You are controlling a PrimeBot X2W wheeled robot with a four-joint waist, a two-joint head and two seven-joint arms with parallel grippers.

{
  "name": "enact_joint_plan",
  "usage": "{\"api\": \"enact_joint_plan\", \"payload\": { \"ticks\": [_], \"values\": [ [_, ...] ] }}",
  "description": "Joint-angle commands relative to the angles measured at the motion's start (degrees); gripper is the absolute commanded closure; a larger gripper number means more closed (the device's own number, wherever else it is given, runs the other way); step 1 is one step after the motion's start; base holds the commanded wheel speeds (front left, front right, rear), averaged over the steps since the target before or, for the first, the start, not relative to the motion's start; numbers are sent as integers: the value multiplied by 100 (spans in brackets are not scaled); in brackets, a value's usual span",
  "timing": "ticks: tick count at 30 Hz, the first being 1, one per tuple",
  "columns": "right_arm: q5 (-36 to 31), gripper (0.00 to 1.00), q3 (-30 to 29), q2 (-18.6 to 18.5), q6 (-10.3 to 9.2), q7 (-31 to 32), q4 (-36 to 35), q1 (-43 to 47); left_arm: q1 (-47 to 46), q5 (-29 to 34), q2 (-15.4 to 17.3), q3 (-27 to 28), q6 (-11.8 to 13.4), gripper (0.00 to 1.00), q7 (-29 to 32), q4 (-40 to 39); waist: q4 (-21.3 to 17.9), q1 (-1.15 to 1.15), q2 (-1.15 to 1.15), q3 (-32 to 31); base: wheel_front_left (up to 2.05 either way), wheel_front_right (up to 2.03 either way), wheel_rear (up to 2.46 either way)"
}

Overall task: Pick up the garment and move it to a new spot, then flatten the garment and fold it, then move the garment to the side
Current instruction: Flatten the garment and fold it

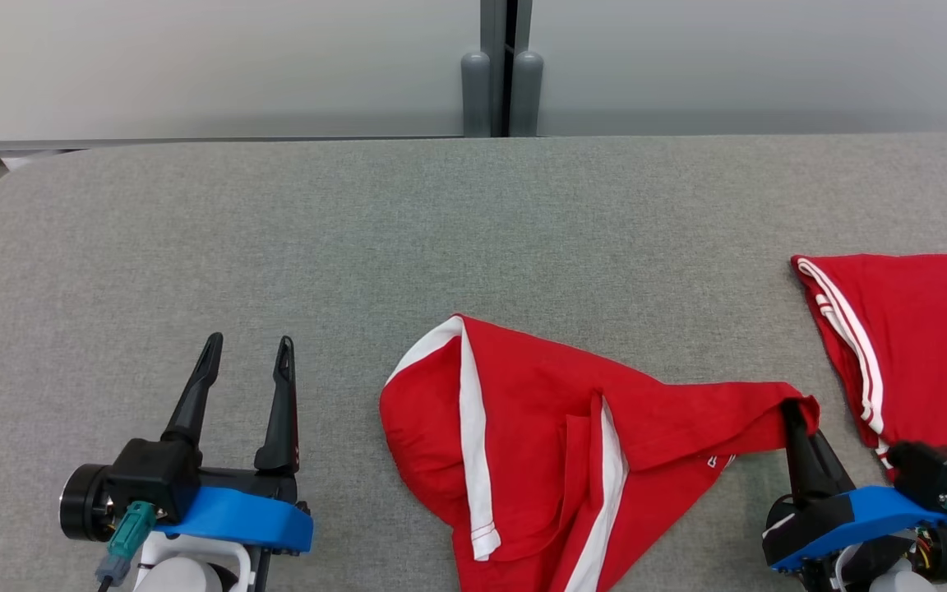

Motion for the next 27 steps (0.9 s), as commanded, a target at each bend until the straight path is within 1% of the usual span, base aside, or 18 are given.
{"api": "enact_joint_plan", "payload": {
  "ticks": [1,2,3,5,8,12,15,18,21,27],
  "values": [
    [-40,81,7,5,0,-67,33,43,-72,24,30,-1,-1,0,0,9,-35,0,0,3,0,0,0],
    [79,9,28,1,0,-114,70,38,-79,26,35,-3,2,0,-1,12,-61,0,0,7,0,0,0],
    [11,0,45,2,0,-161,89,41,-80,25,39,-7,3,0,-1,16,-83,0,0,3,0,0,0],
    [-142,0,44,0,0,-248,23,56,-60,25,44,-15,23,0,-2,19,-117,0,0,-18,0,0,0],
    [-576,0,4,-87,0,-310,-249,184,26,34,66,-22,61,0,3,30,-148,0,0,-102,0,0,0],
    [-1085,0,0,-275,0,-211,-946,403,195,29,120,23,161,0,13,38,-163,0,0,-277,0,0,0],
    [-1352,0,5,-351,0,8,-1584,583,353,41,196,41,224,0,43,12,-176,0,0,-414,0,0,0],
    [-1473,0,25,-346,0,288,-2150,824,509,69,254,15,292,0,99,-21,-163,0,0,-557,0,0,0],
    [-1511,0,-7,-275,0,537,-2574,1073,646,65,291,13,359,0,153,-98,-148,0,0,-639,0,0,0],
    [-1468,0,-42,-168,0,762,-2953,1341,815,7,331,36,450,0,215,-245,-159,0,0,-693,0,0,0]
  ]
}}
